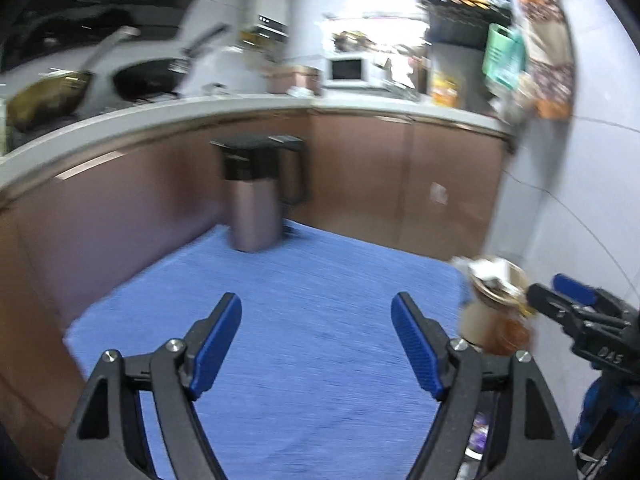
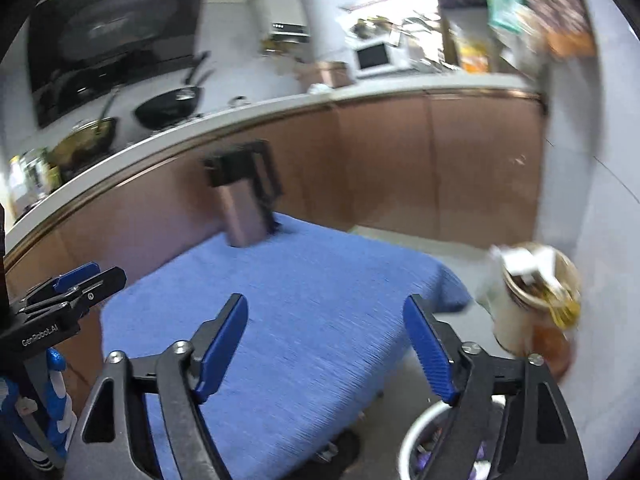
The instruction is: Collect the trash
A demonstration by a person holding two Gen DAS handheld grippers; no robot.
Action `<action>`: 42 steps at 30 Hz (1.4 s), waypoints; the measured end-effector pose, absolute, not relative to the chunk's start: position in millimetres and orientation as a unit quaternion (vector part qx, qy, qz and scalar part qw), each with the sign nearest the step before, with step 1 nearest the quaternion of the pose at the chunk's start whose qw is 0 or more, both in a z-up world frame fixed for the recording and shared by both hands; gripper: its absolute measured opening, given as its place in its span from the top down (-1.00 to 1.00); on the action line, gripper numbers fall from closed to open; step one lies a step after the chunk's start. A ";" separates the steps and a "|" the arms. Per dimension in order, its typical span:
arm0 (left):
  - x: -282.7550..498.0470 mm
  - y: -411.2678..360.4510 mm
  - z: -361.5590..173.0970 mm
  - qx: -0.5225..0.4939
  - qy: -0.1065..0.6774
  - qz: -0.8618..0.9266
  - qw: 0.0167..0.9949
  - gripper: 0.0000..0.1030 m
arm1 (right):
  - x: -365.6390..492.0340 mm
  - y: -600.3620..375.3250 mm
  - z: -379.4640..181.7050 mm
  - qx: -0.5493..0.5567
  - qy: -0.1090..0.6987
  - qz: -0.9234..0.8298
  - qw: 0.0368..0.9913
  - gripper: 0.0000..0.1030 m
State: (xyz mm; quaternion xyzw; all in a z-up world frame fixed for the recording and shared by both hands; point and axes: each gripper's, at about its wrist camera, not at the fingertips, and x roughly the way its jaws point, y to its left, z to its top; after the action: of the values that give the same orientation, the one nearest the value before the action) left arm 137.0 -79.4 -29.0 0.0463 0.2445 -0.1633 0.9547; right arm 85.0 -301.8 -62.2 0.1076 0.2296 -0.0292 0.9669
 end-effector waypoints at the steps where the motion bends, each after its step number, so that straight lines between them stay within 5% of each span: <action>1: 136.0 -66.1 -23.7 0.042 0.235 -0.145 0.960 -0.48 | 89.0 -291.9 -55.7 0.100 0.224 -0.021 0.969 -0.65; 13: 121.6 26.0 11.3 0.020 0.158 0.013 0.987 -0.61 | 106.6 -208.4 -9.1 0.042 0.171 0.026 0.984 -0.99; 26: 108.9 44.9 20.2 0.025 0.129 0.075 0.989 -0.96 | 87.5 -201.8 -0.8 0.027 0.145 -0.040 0.988 -1.00; 42: 110.5 65.8 18.7 0.013 0.118 0.158 0.980 -1.00 | 97.3 -230.7 -14.8 0.044 0.169 -0.114 0.978 -1.00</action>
State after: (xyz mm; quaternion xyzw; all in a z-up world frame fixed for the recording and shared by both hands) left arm 110.5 65.8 18.7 0.0134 0.1180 0.1577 0.9803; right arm 97.3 -230.7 -14.8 0.0438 0.1690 -0.1137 0.9781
